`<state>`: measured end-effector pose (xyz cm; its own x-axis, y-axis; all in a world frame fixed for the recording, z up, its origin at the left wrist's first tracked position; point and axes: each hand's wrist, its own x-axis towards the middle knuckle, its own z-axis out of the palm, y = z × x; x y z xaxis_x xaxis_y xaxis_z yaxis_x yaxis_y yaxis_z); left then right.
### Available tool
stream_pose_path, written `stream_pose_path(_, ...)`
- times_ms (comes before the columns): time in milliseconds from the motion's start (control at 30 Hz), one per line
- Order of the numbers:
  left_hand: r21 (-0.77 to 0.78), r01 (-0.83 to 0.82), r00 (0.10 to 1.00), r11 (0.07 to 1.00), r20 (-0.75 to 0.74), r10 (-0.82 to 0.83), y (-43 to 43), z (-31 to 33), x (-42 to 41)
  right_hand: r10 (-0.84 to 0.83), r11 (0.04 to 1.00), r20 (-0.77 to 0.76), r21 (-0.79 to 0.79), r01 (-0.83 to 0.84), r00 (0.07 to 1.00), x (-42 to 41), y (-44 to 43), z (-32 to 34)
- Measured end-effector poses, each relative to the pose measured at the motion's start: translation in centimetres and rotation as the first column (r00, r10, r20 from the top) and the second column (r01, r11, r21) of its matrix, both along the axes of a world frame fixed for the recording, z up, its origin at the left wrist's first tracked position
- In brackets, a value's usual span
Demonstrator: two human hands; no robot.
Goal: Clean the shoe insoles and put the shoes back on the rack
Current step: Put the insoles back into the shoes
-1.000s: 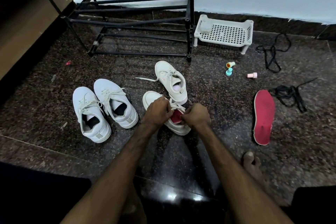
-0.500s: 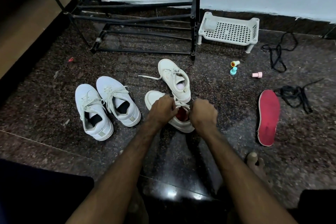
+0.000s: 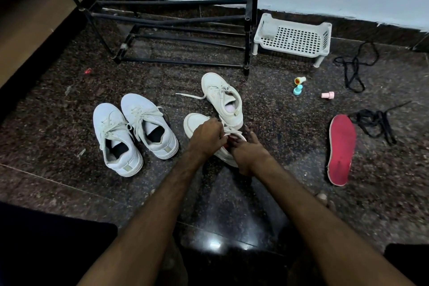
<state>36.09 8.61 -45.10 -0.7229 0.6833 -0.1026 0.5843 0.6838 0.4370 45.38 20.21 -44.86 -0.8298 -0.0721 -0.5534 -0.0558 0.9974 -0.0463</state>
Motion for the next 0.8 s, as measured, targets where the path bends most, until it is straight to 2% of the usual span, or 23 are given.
stream_pose_path(167, -0.020, 0.017, 0.999, 1.000, -0.027, -0.017, -0.1, -0.1, -0.1, -0.086, 0.996, 0.043, 0.037, 0.084, 0.995, -0.9, -0.8, 0.0)
stream_pose_path(267, -0.026, 0.021, 0.999, 0.999, -0.036, -0.022, -0.2, 0.0, -0.1, -0.057, 0.997, 0.086, 0.065, 0.052, 0.995, -1.1, -1.0, 1.0)
stream_pose_path(500, -0.030, 0.042, 0.999, 0.999, -0.013, -0.043, -0.6, -0.6, -0.7, 0.010, 0.999, -0.025, -0.030, -0.011, 1.000, -0.9, -0.8, 0.6)
stream_pose_path(667, -0.097, 0.077, 0.994, 0.992, -0.074, -0.085, -0.5, -0.6, -0.8, -0.116, 0.993, 0.070, 0.037, 0.114, 0.991, -1.5, -2.0, -0.3)
stream_pose_path(800, -0.081, 0.071, 0.995, 0.994, -0.071, -0.076, -0.5, -0.6, -0.5, -0.213, 0.974, 0.114, -0.058, 0.220, 0.970, -1.7, -1.4, -0.3)
